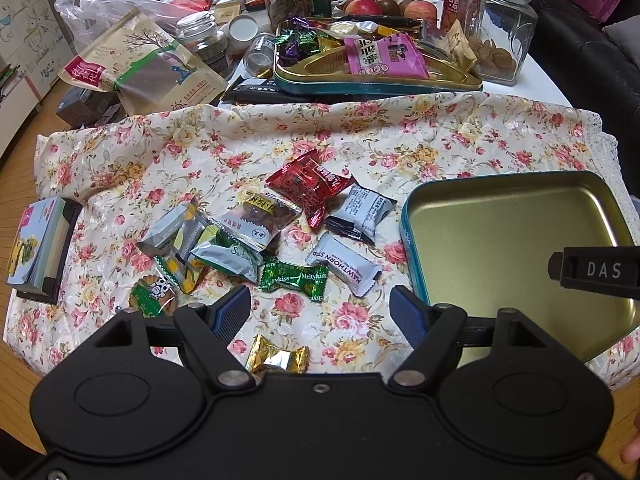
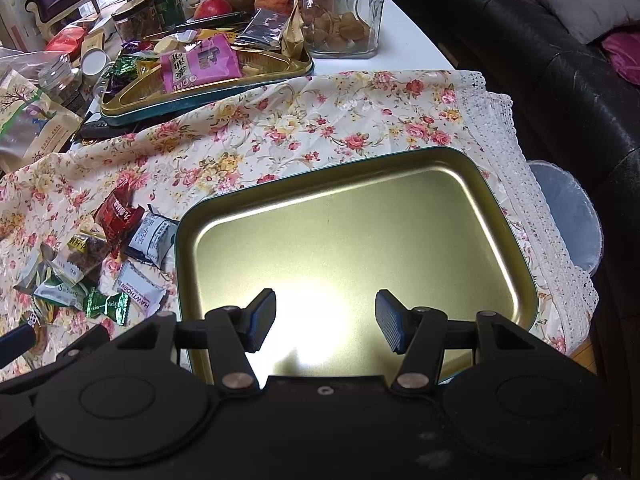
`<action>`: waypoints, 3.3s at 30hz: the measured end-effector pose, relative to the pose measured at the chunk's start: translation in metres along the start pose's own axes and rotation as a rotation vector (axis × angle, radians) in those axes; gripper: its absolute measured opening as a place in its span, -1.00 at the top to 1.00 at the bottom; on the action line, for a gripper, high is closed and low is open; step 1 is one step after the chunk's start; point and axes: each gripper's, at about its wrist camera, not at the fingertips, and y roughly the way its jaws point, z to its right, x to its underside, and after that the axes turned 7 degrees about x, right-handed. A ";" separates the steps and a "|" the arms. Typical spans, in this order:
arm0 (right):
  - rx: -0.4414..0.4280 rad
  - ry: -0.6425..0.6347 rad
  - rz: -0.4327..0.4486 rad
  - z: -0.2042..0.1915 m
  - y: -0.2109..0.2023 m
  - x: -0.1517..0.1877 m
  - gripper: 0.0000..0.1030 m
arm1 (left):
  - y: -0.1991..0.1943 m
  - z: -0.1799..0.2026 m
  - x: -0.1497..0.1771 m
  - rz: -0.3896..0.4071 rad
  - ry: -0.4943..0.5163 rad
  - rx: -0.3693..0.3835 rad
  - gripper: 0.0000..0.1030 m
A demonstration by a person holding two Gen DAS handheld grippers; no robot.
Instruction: Organize snacks
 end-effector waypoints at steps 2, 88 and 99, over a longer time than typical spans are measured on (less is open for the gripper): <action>-0.003 0.003 -0.008 0.000 0.001 0.000 -0.13 | 0.001 -0.001 -0.001 -0.012 -0.006 0.013 -0.50; -0.122 -0.286 -0.016 -0.249 0.107 -0.057 -0.12 | 0.016 -0.227 -0.080 -0.113 -0.326 0.004 -0.46; -0.136 -0.314 0.013 -0.253 0.107 -0.057 -0.08 | 0.023 -0.221 -0.075 -0.135 -0.290 -0.004 -0.46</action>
